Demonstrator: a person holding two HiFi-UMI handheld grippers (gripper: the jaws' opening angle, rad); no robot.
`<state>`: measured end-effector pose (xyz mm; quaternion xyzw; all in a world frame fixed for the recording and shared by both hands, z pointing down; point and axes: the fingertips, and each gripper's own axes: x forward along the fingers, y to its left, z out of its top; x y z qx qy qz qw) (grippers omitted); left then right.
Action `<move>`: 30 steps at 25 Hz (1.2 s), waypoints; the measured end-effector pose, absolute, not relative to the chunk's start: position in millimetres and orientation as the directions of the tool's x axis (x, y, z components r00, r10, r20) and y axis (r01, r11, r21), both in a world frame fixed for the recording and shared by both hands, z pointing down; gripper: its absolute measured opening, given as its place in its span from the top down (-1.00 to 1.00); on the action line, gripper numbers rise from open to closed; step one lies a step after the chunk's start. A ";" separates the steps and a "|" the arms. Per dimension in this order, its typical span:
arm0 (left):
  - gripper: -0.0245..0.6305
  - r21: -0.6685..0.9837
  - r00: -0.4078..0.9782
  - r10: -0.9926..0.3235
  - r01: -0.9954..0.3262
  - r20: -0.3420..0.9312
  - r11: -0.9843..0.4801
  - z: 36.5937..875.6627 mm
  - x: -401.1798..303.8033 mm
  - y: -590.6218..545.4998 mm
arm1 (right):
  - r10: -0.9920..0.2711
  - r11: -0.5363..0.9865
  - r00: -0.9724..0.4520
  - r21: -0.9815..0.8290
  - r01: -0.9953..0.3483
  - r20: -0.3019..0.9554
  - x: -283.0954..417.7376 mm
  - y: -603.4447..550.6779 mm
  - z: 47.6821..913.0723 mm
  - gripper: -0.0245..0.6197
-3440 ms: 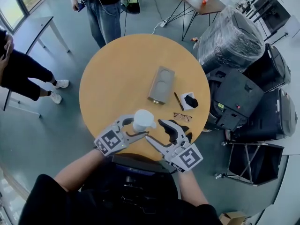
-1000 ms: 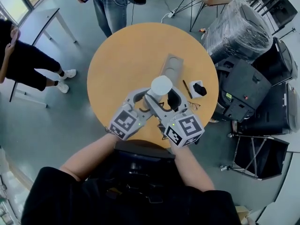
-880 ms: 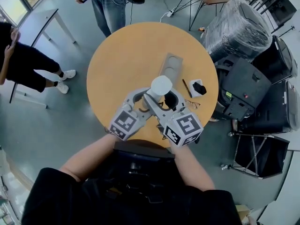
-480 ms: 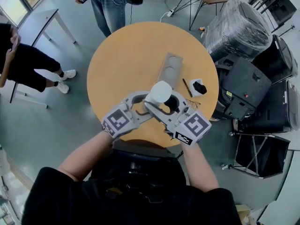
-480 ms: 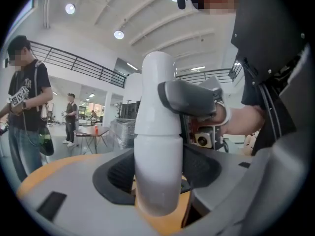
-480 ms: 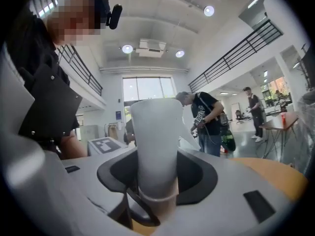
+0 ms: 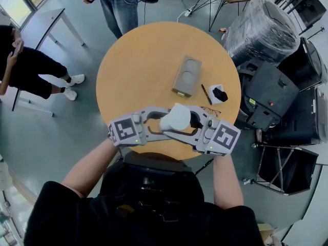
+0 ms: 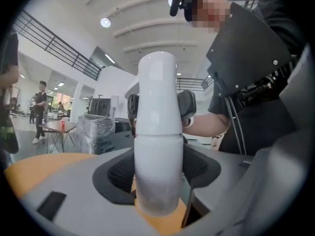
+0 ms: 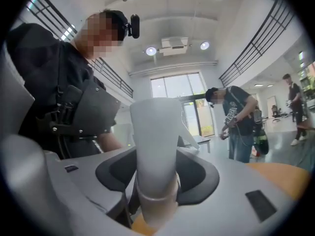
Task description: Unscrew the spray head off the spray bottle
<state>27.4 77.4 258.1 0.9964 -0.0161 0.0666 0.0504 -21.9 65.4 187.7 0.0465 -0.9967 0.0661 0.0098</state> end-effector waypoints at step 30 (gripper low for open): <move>-0.01 0.048 0.854 -0.490 -0.505 0.173 -0.862 278.6 18.3 1.1 | -0.647 0.758 -0.761 -0.141 -0.636 -0.045 -17.7 -13.8 194.6 0.17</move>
